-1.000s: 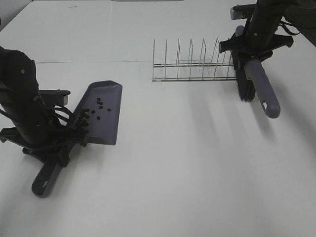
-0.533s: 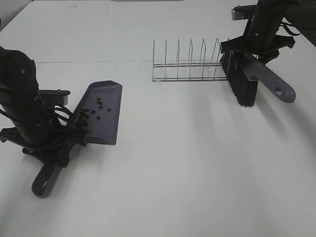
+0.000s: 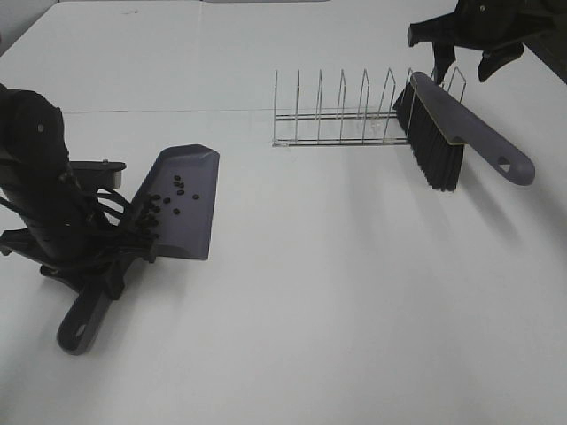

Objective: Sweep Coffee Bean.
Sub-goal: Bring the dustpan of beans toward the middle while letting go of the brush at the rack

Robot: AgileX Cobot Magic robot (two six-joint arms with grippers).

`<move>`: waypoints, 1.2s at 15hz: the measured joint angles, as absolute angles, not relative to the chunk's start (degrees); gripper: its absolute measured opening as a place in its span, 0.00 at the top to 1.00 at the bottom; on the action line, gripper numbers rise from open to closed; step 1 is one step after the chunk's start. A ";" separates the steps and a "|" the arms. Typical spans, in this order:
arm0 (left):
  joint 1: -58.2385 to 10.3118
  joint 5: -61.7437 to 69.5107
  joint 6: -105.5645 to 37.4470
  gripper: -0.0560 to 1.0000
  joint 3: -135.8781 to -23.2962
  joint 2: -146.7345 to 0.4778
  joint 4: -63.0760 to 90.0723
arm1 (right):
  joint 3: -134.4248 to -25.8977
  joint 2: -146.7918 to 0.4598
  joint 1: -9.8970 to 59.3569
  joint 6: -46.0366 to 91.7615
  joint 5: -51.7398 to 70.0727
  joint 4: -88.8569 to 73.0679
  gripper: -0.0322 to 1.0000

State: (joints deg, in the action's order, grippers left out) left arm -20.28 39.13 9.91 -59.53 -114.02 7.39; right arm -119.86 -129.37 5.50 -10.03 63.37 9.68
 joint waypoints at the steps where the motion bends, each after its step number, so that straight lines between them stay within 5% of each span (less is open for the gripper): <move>1: -20.28 38.90 9.91 0.70 -59.36 -113.50 8.08 | -119.86 -128.17 5.50 -10.03 63.54 9.22 0.48; 12: -24.29 39.99 9.97 0.70 -62.40 -115.57 13.41 | -119.86 -127.43 5.50 -9.51 67.09 6.82 0.48; 18: -24.29 39.88 9.68 0.38 -62.62 -115.57 13.69 | -119.86 -127.48 5.50 -9.40 69.67 7.05 0.48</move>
State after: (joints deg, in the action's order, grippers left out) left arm -24.29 39.88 9.68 -62.62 -115.57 13.69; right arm -119.86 -127.48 5.50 -9.40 69.67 7.05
